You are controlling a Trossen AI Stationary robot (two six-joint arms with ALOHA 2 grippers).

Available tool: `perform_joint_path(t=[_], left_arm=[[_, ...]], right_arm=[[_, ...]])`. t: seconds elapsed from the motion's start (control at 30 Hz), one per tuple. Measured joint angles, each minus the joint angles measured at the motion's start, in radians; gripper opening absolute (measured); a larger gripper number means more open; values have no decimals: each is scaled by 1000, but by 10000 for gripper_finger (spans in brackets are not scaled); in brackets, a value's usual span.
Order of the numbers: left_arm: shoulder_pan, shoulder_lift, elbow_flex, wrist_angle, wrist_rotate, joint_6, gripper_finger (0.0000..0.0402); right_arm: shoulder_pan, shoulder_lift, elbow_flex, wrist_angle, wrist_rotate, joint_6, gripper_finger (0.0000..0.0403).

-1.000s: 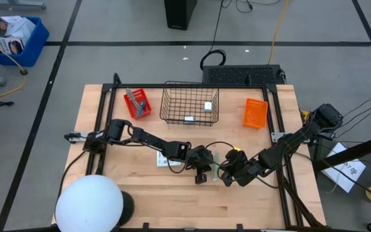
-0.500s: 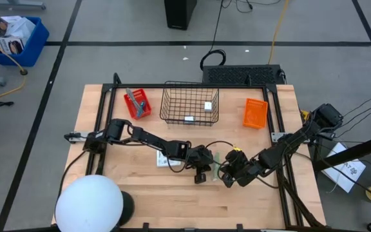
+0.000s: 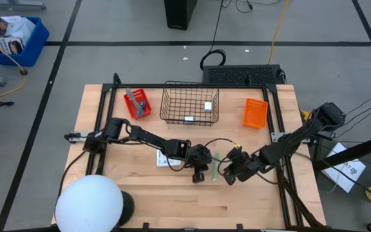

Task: Pick and place items into bin
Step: Put the right card reader box into the orange bin

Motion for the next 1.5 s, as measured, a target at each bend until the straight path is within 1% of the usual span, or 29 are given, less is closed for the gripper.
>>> perform_joint_path(t=[0.13,0.4,0.57,0.67,0.73,0.87,0.93,1.13,1.27,1.37,1.5], left_arm=[[0,-4,0,0,0,28,31],[0,-32,0,7,4,54,31],[0,-65,1,-49,3,78,31],[0,-77,0,-73,-3,78,31],[0,-88,0,-118,-4,78,31],[2,-107,0,-175,-5,82,31],[2,-120,0,-171,-4,82,31],[3,-183,0,-209,-7,100,31],[2,-232,0,-280,-71,118,31],[2,-266,0,-306,-103,133,31],[2,-304,0,-312,-110,146,31]], right_arm=[[-9,-75,-1,-55,0,11,0],[-45,-173,0,-47,-6,-4,0],[-48,-220,0,-30,-2,-28,0],[-45,-243,1,-25,25,-41,0],[-44,-255,1,-18,27,-45,0],[-45,-271,1,-4,27,-44,0],[-45,-272,1,17,26,-44,0],[-53,-269,1,144,34,-22,0],[-81,-269,1,189,59,24,0],[-90,-269,1,243,76,-56,0],[-87,-268,1,256,78,-69,0]])
